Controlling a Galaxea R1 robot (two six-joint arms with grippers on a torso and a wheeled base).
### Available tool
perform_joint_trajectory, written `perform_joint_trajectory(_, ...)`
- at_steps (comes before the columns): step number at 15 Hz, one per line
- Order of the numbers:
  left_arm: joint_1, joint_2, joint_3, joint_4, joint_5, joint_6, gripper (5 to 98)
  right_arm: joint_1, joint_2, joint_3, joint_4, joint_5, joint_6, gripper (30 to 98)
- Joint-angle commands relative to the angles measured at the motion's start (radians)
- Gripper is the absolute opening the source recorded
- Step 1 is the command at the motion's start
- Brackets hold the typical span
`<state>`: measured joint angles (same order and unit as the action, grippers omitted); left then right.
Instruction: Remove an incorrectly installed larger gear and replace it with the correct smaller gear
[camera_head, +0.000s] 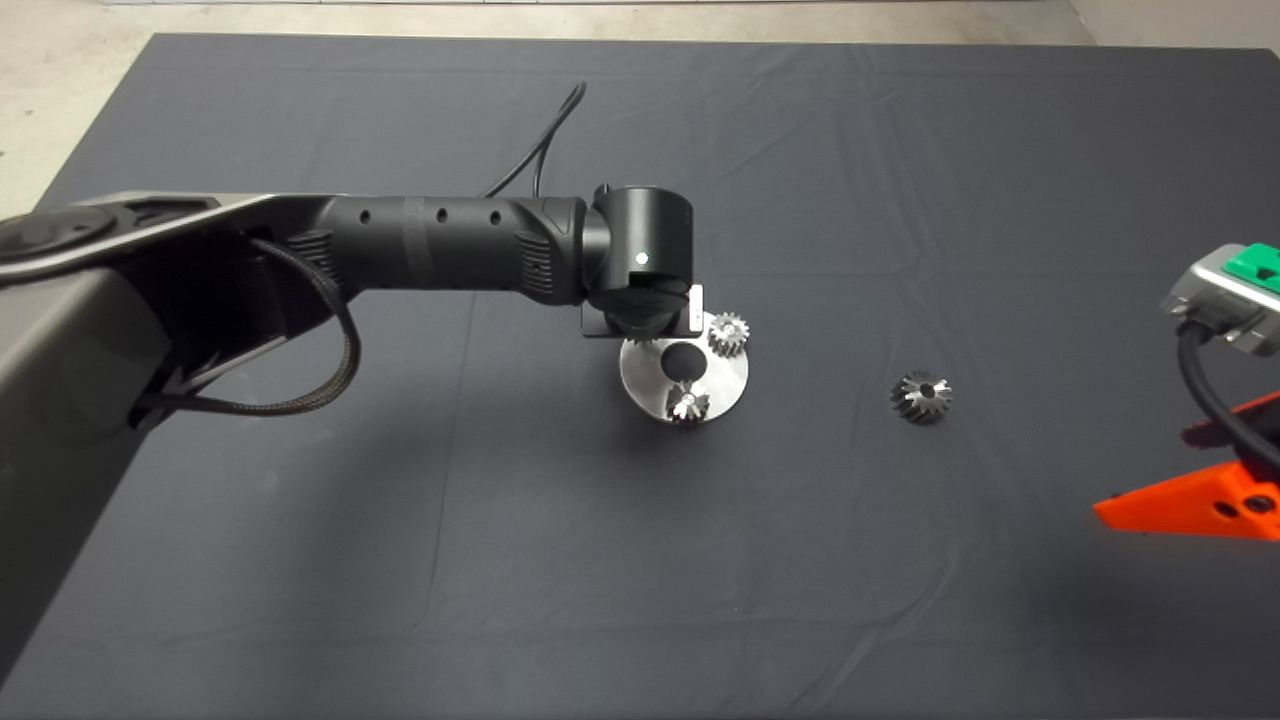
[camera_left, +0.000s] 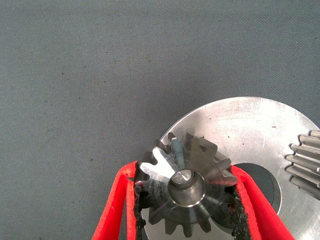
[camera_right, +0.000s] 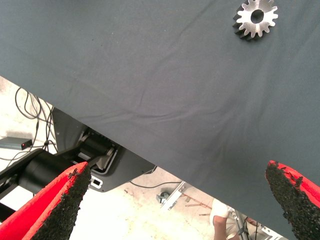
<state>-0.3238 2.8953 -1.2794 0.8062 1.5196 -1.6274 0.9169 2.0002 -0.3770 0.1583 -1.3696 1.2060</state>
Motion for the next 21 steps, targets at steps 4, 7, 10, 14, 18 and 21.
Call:
perform_joint_trajectory(4, -0.015, -0.009, 0.037, 0.005, 0.076, -0.008, 30.1, 0.011, 0.003, -0.002, 0.035, 0.000, 0.009, 92.3)
perform_joint_trajectory(7, -0.014, -0.006, 0.037, 0.005, 0.074, -0.009, 30.1, 0.011, 0.003, 0.000, 0.035, 0.000, 0.009, 92.3)
perform_joint_trajectory(10, -0.012, -0.004, 0.036, 0.007, 0.074, -0.008, 30.2, 0.011, 0.003, 0.000, 0.035, 0.000, 0.014, 92.3)
perform_joint_trajectory(14, 0.005, -0.004, 0.037, 0.008, 0.068, -0.008, 30.2, 0.011, 0.001, 0.000, 0.035, -0.002, 0.014, 92.3)
perform_joint_trajectory(18, 0.020, -0.001, 0.038, 0.015, 0.063, -0.003, 30.2, 0.011, 0.003, 0.000, 0.035, -0.002, 0.014, 92.3)
perform_joint_trajectory(21, 0.020, 0.000, 0.037, 0.022, 0.062, 0.003, 30.2, 0.011, 0.003, 0.000, 0.035, -0.002, 0.014, 92.3)
